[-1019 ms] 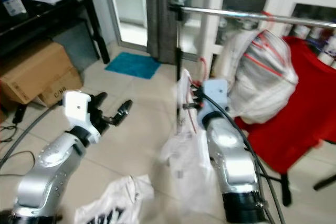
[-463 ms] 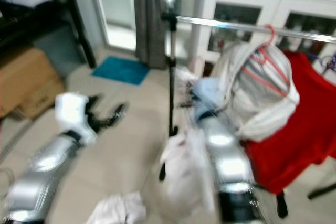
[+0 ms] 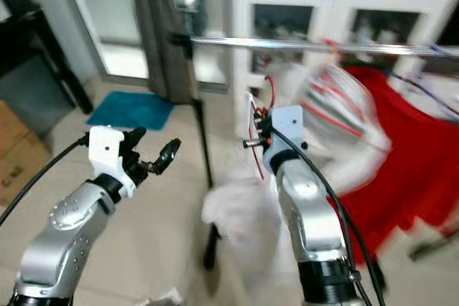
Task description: Hang hanger
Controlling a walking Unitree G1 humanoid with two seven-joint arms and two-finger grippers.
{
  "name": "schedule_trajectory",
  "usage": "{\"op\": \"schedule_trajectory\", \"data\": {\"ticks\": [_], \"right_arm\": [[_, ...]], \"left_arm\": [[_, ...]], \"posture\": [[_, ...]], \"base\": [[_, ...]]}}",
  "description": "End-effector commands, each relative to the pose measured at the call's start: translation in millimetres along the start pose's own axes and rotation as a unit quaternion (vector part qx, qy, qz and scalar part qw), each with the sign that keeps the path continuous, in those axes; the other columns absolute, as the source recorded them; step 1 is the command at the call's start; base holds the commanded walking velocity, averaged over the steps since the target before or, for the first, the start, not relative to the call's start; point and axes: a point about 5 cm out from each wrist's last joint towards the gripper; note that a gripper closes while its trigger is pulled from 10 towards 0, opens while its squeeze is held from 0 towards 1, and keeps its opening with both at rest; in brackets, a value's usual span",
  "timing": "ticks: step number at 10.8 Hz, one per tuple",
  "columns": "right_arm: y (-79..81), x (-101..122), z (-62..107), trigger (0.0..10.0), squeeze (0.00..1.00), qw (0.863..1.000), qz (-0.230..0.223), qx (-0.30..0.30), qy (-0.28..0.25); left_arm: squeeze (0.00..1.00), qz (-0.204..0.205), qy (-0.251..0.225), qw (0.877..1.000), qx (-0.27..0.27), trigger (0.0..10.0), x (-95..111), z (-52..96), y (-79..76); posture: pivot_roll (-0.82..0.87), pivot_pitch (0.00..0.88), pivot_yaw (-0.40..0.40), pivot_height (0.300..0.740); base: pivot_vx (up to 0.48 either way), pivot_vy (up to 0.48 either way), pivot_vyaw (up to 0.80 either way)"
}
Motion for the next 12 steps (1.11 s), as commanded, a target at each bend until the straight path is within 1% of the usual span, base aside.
{"op": "schedule_trajectory", "data": {"ticks": [1,3,5,6,7,8,9,10,12], "right_arm": [[7.5,15,-3.1,10.0,0.0,1.0,0.008,0.01,-0.028],[7.2,23,-6.7,10.0,0.0,0.999,0.007,0.0,-0.035],[18.1,32,-10.0,10.0,0.0,0.999,-0.005,0.019,-0.041],[23.6,39,-12.6,10.0,0.0,0.998,-0.019,0.028,-0.048],[24.9,42,-15.3,10.0,0.0,0.998,-0.022,0.027,-0.048],[26.1,44,-20.8,10.0,0.0,0.999,-0.023,0.025,-0.043],[28.8,47,-28.7,10.0,0.0,0.999,-0.022,0.023,-0.038],[31.1,45,-41.0,10.0,0.0,1.0,-0.006,0.016,-0.016],[28.8,40,-58.4,10.0,0.0,1.0,0.003,-0.006,0.023]], "left_arm": [[0.0,-0.008,-0.006,1.0,0.001,10.0,5,-1.5,2.9],[0.0,-0.011,-0.006,1.0,-0.002,10.0,6,-2.3,3.1],[0.0,-0.013,-0.006,1.0,-0.002,10.0,6,-2.3,4.6],[0.0,-0.009,-0.011,1.0,-0.01,10.0,7,-2.3,3.2],[0.0,-0.006,-0.012,1.0,-0.025,10.0,8,-1.6,0.5],[0.0,-0.008,-0.014,0.998,-0.061,10.0,9,0.7,-4.8],[0.0,-0.009,-0.026,0.994,-0.103,10.0,13,5.1,-7.4],[0.0,-0.003,-0.031,0.991,-0.13,10.0,16,9.6,-5.2],[0.0,-0.015,-0.033,0.988,-0.148,10.0,20,13.9,0.8]], "posture": [[-0.01,0.0,0.057,0.74],[-0.01,0.0,0.059,0.74],[0.0,0.0,0.06,0.74],[0.0,0.0,0.06,0.74],[0.0,0.0,0.062,0.74],[0.0,0.0,0.064,0.74],[0.0,0.0,0.066,0.74],[0.0,0.0,0.068,0.74],[0.01,0.0,0.068,0.74]], "base": [[0.405,0.0,0.0],[0.403,0.0,0.0],[0.401,0.0,0.0],[0.281,0.0,0.0],[0.0,0.0,0.0],[0.0,0.0,0.0],[0.0,0.0,0.0],[0.0,0.0,0.0],[0.0,0.0,0.0]]}}
Point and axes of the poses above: a point about 5 cm out from each wrist's last joint towards the gripper, its own z axis pointing back from the gripper into the wrist, its own x axis along the axis of the wrist's last joint, y = z × x, and after that the axes turned 9 degrees about -z, right-handed
